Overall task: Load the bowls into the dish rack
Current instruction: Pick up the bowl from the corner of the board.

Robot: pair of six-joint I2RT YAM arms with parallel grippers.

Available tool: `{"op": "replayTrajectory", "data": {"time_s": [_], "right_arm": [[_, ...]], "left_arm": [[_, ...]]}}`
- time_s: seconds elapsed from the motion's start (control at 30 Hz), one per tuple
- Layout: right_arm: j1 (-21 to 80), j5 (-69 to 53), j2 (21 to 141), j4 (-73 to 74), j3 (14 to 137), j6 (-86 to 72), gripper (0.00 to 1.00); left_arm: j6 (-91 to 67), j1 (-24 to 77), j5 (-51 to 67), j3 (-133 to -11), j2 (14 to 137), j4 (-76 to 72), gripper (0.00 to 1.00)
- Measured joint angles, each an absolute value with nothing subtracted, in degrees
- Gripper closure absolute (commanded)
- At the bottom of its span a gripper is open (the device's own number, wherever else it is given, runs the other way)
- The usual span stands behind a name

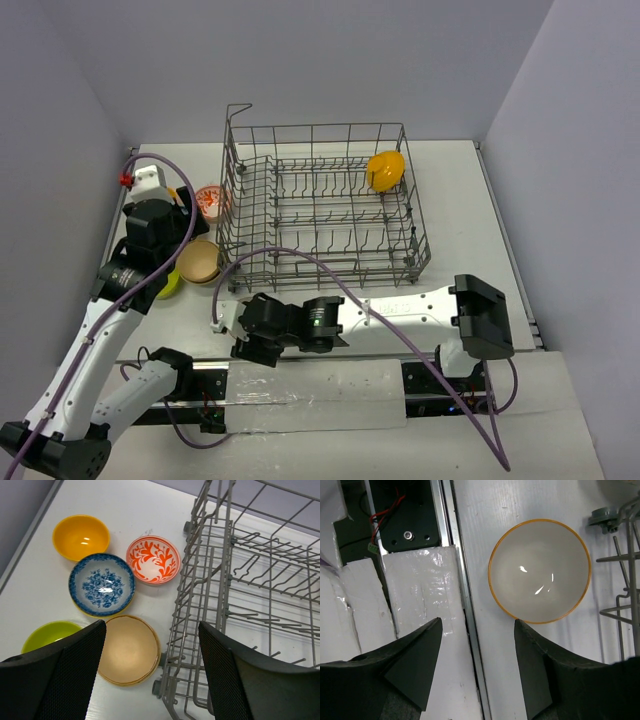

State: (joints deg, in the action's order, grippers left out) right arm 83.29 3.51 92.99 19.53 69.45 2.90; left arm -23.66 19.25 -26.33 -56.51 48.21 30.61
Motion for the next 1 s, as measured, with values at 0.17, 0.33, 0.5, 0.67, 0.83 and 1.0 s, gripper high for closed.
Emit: {"op": "replayTrajectory", "data": {"time_s": [0.17,0.33,0.5,0.67,0.83,1.0], "right_arm": [[83.29,3.36,97.73,19.55,71.77,2.96,0.32],[83.29,3.38,102.54,20.27,74.81,3.09,0.32],[83.29,4.12,106.21,20.69,77.71,3.09,0.32],[83.26,6.26,108.81,21.10,79.90,3.05,0.32],[82.85,7.81,111.70,21.12,81.10,2.68,0.35],[81.62,8.19,113.67,21.12,81.10,2.20,0.46]], "left_arm": [[-23.40,19.25,-24.27,-54.76,48.01,28.99,0.20],[-22.96,19.20,-23.29,-52.18,47.37,27.62,0.20],[-21.85,19.20,-22.41,-50.74,47.00,26.83,0.19],[-21.41,19.20,-21.80,-49.39,46.68,25.96,0.19],[-20.62,19.20,-21.06,-48.73,46.26,25.36,0.19],[-20.45,19.20,-20.75,-48.60,45.91,24.60,0.19]]}}
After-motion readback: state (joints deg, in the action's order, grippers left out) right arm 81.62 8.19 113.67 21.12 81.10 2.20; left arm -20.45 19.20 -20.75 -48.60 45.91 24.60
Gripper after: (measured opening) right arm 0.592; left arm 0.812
